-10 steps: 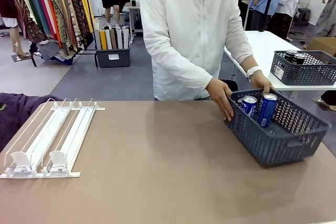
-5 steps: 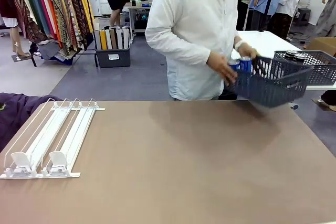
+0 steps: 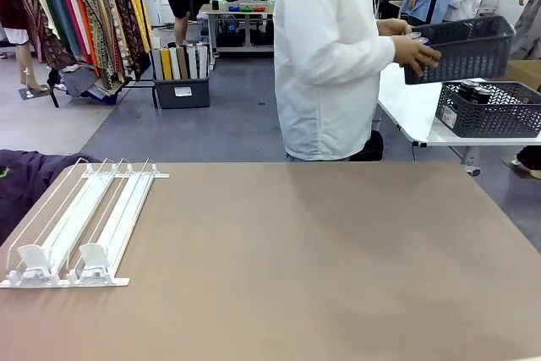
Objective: Retrieve and store the cans from the dispenser.
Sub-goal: Pick up one can from the Automatic Can Dispenser and place it in the middle of the table.
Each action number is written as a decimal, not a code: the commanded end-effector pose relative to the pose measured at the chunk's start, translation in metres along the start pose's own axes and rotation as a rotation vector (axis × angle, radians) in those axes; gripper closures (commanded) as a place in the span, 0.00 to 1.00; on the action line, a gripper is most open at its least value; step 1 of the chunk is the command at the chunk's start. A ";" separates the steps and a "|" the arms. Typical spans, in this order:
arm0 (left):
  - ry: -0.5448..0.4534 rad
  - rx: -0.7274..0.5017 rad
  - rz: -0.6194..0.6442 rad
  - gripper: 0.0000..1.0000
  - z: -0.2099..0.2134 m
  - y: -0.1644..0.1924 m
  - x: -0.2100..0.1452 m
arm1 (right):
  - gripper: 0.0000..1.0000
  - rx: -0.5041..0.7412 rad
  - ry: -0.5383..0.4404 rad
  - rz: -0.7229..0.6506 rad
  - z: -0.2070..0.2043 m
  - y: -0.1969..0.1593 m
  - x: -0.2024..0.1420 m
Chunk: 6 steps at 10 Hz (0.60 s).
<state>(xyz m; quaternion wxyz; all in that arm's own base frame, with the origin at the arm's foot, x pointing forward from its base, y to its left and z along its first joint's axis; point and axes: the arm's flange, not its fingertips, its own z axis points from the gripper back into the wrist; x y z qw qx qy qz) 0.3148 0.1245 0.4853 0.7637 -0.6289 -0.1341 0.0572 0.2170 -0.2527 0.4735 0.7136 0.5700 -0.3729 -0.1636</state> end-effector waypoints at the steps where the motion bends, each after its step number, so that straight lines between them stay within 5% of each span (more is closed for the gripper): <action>1: -0.013 -0.018 0.012 0.00 -0.001 -0.003 0.000 | 0.00 0.028 -0.019 0.005 -0.002 0.002 0.002; 6: -0.013 -0.018 0.012 0.00 -0.001 -0.003 0.000 | 0.00 0.028 -0.019 0.005 -0.002 0.002 0.002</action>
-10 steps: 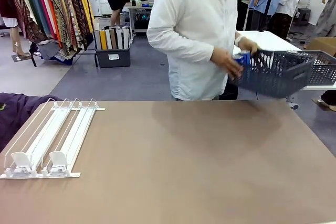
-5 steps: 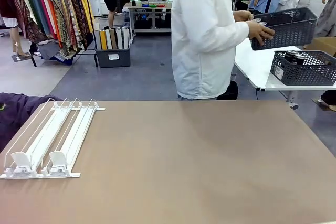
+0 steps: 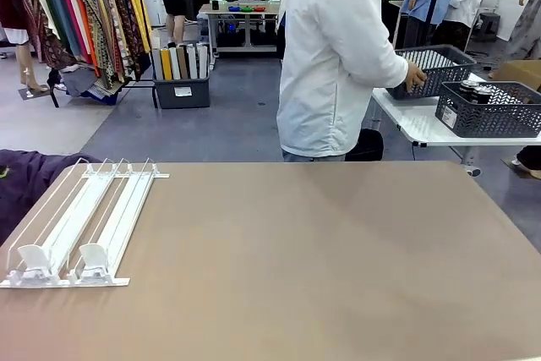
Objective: Retrieve and store the cans from the dispenser.
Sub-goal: Pick up one can from the Automatic Can Dispenser and place it in the middle of the table.
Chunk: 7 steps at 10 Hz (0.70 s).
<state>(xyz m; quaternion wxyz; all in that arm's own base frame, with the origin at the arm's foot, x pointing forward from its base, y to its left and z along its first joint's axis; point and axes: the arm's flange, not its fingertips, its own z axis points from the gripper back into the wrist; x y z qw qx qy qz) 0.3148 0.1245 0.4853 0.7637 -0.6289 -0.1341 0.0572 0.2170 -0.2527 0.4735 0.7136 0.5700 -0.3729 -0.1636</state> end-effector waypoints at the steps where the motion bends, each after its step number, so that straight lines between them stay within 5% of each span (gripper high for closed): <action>1: -0.013 -0.018 0.012 0.00 -0.001 -0.003 0.000 | 0.00 0.028 -0.019 0.005 -0.002 0.002 0.002; 7: -0.013 -0.018 0.012 0.00 -0.001 -0.003 0.000 | 0.00 0.028 -0.019 0.005 -0.002 0.002 0.002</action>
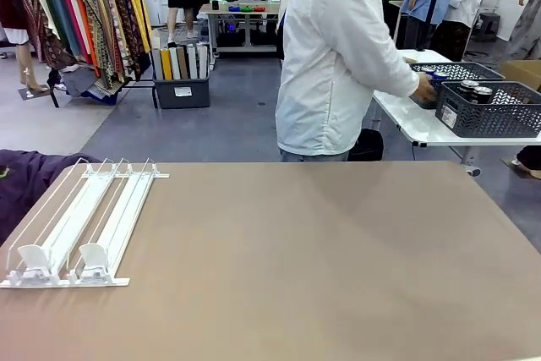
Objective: Retrieve and store the cans from the dispenser.
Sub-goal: Pick up one can from the Automatic Can Dispenser and place it in the middle of the table.
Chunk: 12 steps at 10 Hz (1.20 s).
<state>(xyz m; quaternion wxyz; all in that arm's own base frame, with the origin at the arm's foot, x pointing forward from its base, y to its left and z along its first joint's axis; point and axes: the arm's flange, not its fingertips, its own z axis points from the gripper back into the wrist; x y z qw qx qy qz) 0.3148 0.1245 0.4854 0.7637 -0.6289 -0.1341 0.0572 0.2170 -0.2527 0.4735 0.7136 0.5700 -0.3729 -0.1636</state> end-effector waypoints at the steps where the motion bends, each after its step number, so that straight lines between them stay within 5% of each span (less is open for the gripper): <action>1: -0.013 -0.018 0.012 0.00 -0.001 -0.003 0.000 | 0.00 0.028 -0.019 0.005 -0.002 0.002 0.002; 12: -0.013 -0.018 0.012 0.00 -0.001 -0.003 0.000 | 0.00 0.028 -0.019 0.005 -0.002 0.002 0.002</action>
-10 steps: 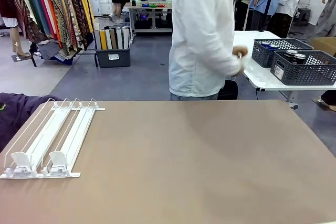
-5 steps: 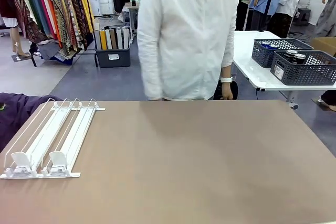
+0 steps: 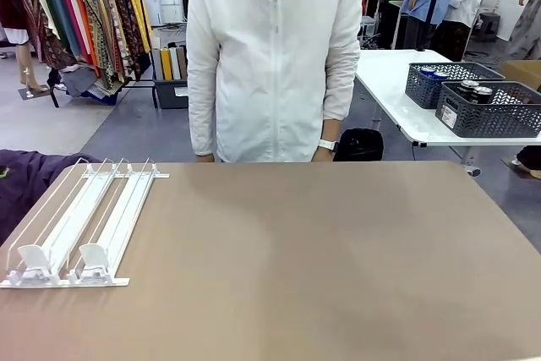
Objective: Retrieve and store the cans from the dispenser.
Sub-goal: Pick up one can from the Automatic Can Dispenser and place it in the middle of the table.
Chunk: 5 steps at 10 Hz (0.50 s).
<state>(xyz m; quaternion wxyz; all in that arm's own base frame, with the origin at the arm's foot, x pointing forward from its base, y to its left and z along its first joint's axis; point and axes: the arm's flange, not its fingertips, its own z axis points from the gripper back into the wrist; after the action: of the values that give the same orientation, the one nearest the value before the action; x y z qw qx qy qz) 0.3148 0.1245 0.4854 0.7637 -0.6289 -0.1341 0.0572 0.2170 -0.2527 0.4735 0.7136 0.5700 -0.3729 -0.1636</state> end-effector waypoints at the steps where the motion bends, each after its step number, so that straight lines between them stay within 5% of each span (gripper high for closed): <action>1: -0.013 -0.018 0.012 0.00 -0.001 -0.003 0.000 | 0.00 0.028 -0.019 0.005 -0.002 0.002 0.002; 5: -0.013 -0.018 0.012 0.00 -0.001 -0.003 0.000 | 0.00 0.028 -0.019 0.005 -0.002 0.002 0.002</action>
<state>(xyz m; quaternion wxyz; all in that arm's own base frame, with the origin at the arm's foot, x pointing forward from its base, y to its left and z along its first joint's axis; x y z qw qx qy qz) 0.3148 0.1245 0.4854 0.7637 -0.6289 -0.1341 0.0572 0.2170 -0.2527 0.4735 0.7136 0.5700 -0.3729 -0.1636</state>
